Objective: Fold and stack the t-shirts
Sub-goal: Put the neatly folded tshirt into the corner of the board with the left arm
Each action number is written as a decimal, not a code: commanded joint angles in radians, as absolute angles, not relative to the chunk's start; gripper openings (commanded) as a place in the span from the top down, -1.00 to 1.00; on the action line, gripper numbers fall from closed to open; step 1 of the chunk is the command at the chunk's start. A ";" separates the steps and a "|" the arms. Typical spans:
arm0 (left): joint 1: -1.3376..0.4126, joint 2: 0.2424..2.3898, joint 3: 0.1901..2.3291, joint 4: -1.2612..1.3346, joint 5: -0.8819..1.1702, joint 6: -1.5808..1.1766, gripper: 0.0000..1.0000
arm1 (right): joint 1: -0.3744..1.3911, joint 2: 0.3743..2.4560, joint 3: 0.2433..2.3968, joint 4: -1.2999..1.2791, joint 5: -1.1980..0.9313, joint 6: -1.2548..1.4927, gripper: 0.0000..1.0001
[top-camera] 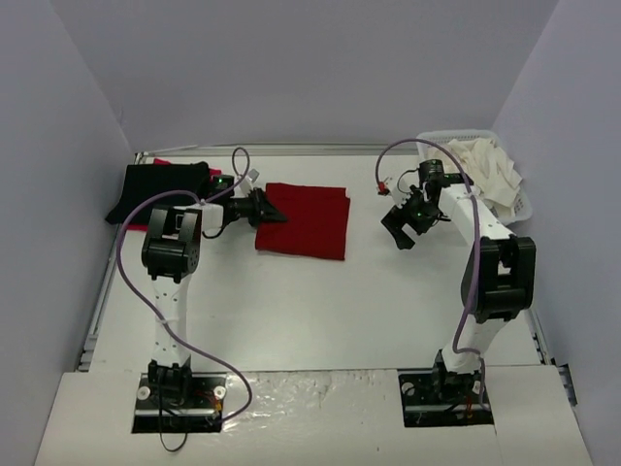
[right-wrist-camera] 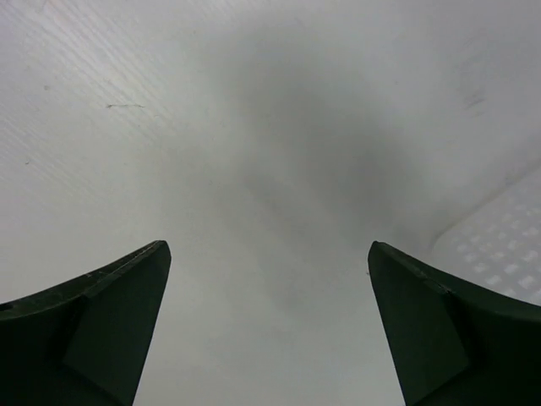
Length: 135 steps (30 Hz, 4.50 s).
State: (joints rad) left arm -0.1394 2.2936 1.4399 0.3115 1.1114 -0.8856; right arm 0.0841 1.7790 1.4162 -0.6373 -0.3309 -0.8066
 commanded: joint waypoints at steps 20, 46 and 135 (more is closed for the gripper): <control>-0.124 2.255 2.173 -0.926 0.681 -0.042 0.95 | 0.184 1.641 1.174 -0.627 -0.457 -0.666 -1.00; -0.169 2.280 2.539 -1.247 0.054 0.296 0.95 | 0.179 1.703 1.131 -0.583 -0.394 -0.646 -1.00; 0.071 2.256 2.594 -1.054 -0.018 0.281 0.95 | 0.167 1.882 1.094 -0.554 -0.232 -0.618 -1.00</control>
